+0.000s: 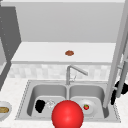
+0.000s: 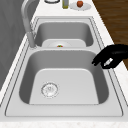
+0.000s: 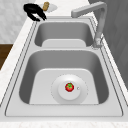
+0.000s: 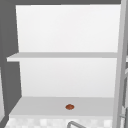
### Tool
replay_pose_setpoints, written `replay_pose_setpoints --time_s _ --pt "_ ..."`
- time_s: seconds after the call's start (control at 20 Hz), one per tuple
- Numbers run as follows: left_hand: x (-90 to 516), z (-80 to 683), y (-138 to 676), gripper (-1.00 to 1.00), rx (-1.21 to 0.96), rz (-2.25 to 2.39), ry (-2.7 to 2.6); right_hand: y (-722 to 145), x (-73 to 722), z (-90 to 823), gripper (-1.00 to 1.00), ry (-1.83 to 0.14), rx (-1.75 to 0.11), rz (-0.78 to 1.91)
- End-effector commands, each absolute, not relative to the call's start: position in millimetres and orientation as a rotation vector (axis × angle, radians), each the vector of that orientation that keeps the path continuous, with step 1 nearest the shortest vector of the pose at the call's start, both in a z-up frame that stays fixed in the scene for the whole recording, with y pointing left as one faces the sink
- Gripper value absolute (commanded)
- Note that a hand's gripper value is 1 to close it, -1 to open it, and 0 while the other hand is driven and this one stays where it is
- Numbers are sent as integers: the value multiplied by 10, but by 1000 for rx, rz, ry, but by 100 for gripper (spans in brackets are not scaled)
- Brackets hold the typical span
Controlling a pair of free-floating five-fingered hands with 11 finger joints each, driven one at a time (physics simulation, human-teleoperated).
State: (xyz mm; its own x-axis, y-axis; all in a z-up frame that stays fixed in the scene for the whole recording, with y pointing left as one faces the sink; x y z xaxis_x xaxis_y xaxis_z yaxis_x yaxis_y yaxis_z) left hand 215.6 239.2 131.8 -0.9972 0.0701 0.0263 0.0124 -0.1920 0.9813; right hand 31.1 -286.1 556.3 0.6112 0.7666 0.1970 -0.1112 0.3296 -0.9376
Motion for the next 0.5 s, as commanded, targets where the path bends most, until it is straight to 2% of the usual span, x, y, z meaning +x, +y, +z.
replay_pose_setpoints --time_s 0.0,0.45 --pt "2156 1318 2392 0 101 2395 1973 -2611 412 5657 -100 -680 -1091 649" --pt "2156 1318 2392 0 101 2395 1973 -2277 713 5665 -100 -580 -1146 549"
